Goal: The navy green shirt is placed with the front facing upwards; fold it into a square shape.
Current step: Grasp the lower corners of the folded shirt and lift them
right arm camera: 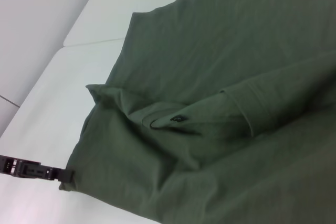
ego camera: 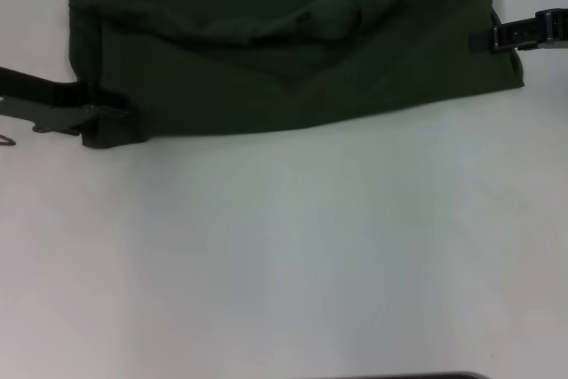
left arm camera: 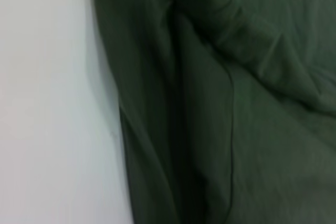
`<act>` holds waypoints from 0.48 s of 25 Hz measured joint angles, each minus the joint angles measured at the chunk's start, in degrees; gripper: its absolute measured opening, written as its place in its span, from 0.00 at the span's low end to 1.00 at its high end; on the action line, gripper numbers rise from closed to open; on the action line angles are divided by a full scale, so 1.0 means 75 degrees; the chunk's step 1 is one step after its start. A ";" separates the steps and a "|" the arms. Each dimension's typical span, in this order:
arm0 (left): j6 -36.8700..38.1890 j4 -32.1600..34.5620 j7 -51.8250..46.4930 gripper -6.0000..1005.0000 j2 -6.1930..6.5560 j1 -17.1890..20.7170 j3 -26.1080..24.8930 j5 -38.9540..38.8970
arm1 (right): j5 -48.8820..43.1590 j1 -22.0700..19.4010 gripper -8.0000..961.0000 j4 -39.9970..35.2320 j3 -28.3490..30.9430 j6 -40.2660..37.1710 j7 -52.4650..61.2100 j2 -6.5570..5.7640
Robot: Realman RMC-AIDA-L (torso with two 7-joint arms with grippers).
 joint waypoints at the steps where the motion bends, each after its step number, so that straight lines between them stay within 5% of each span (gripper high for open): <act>1: 0.0040 0.0086 0.0010 0.68 -0.0014 0.0003 0.0041 0.0001 | 0.0000 0.0000 0.62 0.0000 0.0006 -0.0002 0.0000 0.0000; 12: 0.0180 0.0195 -0.0116 0.42 -0.0046 -0.0035 0.0460 0.0003 | -0.0007 0.0019 0.62 0.0010 0.0073 -0.0122 0.0137 -0.0111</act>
